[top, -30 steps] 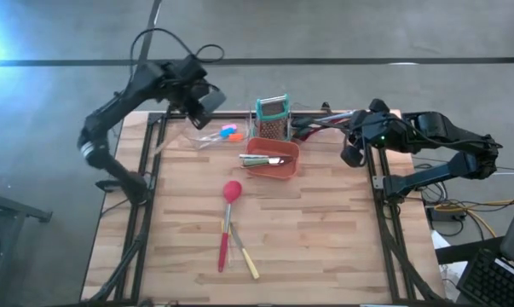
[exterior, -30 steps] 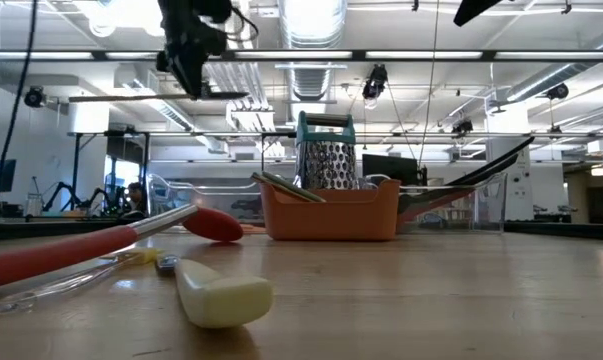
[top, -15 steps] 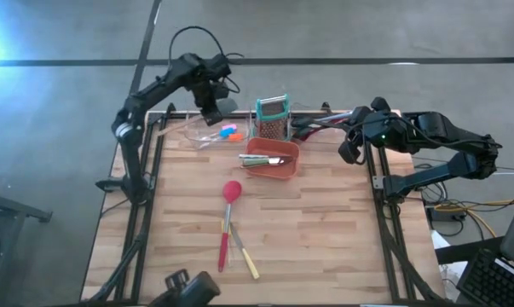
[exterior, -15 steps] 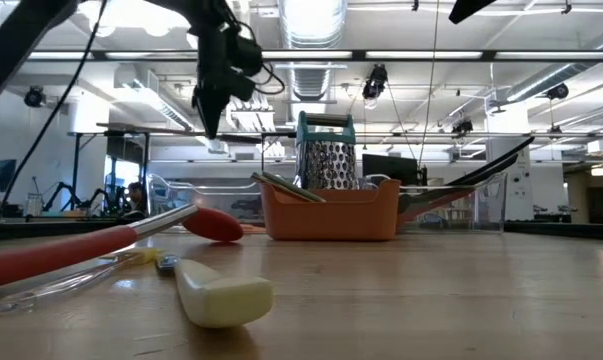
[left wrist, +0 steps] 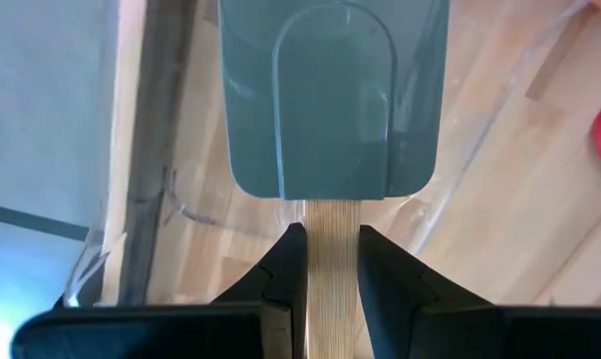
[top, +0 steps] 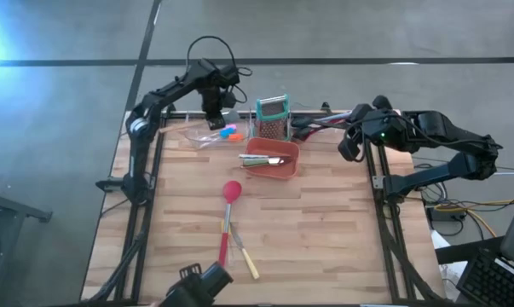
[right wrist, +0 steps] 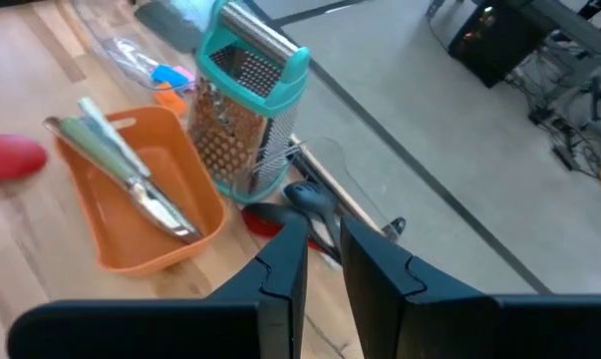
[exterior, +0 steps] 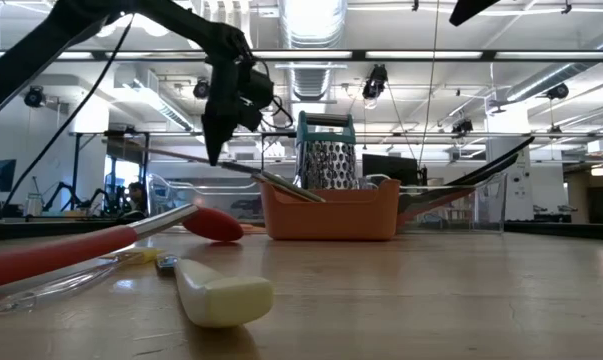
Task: Pick & Place Kitchen Items
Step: Put the gray spatula into the left transparent bin
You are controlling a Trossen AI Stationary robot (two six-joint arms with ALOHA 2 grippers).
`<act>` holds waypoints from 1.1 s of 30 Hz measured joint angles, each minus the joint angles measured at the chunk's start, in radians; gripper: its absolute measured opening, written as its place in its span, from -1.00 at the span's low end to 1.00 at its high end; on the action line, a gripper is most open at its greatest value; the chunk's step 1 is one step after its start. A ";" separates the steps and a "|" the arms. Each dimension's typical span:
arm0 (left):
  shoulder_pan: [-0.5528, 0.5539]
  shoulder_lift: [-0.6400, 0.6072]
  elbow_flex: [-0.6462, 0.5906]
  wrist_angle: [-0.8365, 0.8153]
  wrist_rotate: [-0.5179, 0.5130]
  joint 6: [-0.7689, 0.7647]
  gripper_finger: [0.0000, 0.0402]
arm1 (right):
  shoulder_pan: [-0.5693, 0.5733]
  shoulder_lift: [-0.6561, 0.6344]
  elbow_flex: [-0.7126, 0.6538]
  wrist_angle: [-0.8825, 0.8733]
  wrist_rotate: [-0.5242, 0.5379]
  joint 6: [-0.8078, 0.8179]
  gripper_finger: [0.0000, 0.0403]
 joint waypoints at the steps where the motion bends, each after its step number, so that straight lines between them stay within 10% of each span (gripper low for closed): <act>1: 0.001 0.009 0.000 0.000 0.000 0.000 -0.67 | -0.003 0.000 0.000 0.000 0.005 -0.001 -0.70; 33: 0.006 0.156 -0.002 0.010 0.031 -0.088 -0.67 | -0.072 0.000 0.000 0.000 0.005 -0.071 -0.70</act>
